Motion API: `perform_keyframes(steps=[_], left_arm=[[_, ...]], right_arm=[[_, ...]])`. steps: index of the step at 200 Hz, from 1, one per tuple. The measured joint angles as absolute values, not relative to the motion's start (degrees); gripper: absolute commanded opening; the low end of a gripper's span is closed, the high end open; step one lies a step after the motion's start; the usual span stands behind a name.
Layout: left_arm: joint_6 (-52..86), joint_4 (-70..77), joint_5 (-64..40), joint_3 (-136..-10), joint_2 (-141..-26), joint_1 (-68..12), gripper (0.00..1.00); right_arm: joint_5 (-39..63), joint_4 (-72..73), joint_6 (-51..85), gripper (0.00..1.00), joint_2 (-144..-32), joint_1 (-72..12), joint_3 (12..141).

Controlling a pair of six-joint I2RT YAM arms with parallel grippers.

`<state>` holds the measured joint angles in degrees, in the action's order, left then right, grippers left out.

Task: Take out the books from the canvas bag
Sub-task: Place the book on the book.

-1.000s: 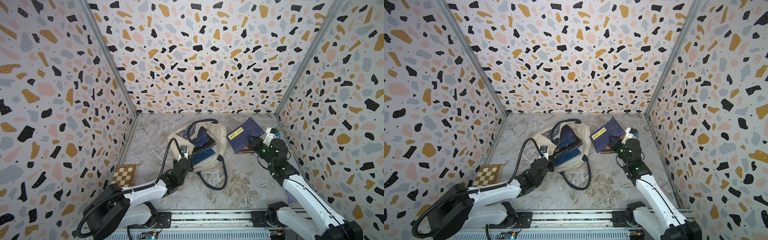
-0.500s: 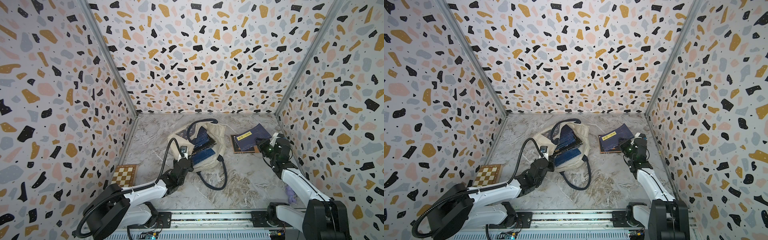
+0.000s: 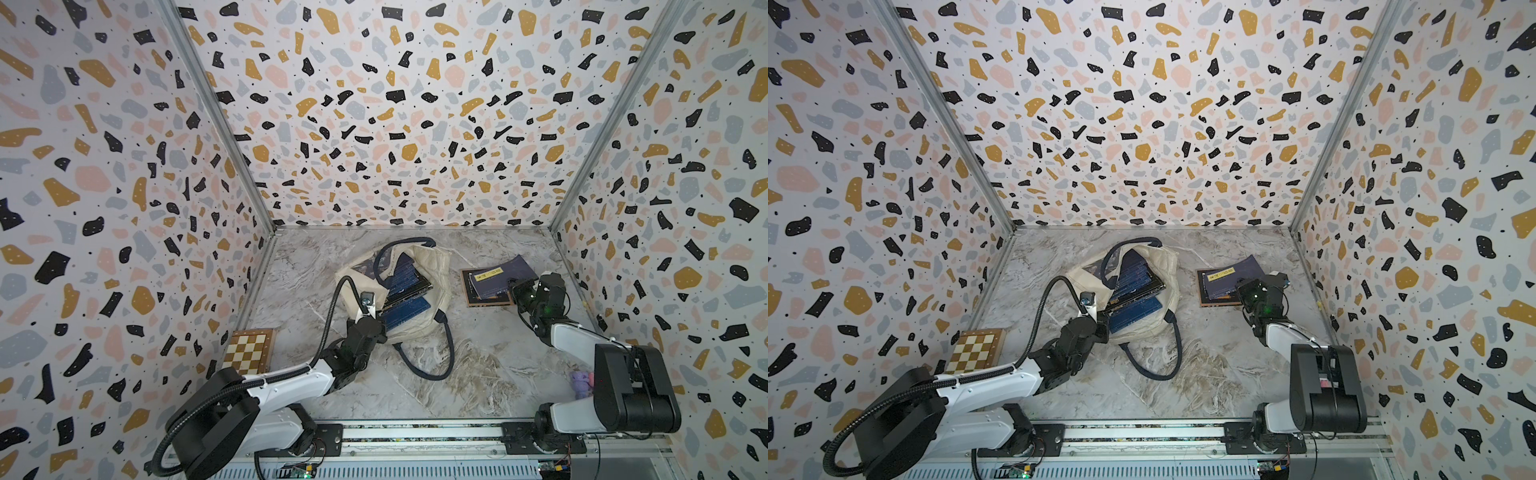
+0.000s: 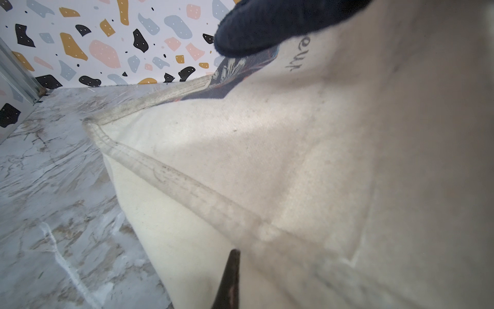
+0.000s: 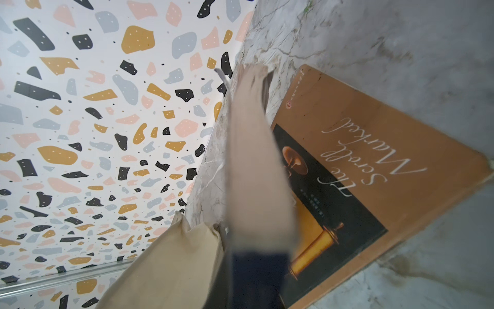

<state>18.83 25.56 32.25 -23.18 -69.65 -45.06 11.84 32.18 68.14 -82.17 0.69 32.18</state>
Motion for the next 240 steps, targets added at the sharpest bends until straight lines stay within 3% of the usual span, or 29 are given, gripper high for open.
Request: perform_keyframes(steps=[101, 123, 149, 196, 240], left_arm=[[18.8, 25.5, 32.2, -23.2, -69.6, -45.1, 0.00], [18.8, 25.5, 32.2, -23.2, -69.6, -45.1, 0.00], [18.8, 25.5, 32.2, -23.2, -69.6, -45.1, 0.00], [18.8, 25.3, 32.2, -23.2, -69.4, -45.1, 0.00], [18.8, 24.9, 32.2, -23.2, -69.1, -45.1, 0.00]], right_arm=[[9.8, 37.1, 71.1, 0.00, -95.2, -1.2, 35.2], [9.2, 36.4, 71.2, 0.15, -95.6, -1.8, 36.1], [8.5, 35.6, 72.0, 0.25, -95.6, -2.4, 36.1], [9.4, 32.8, 74.1, 0.56, -95.8, -2.6, 36.3], [10.2, 30.3, 74.7, 0.68, -95.5, -2.6, 36.6]])
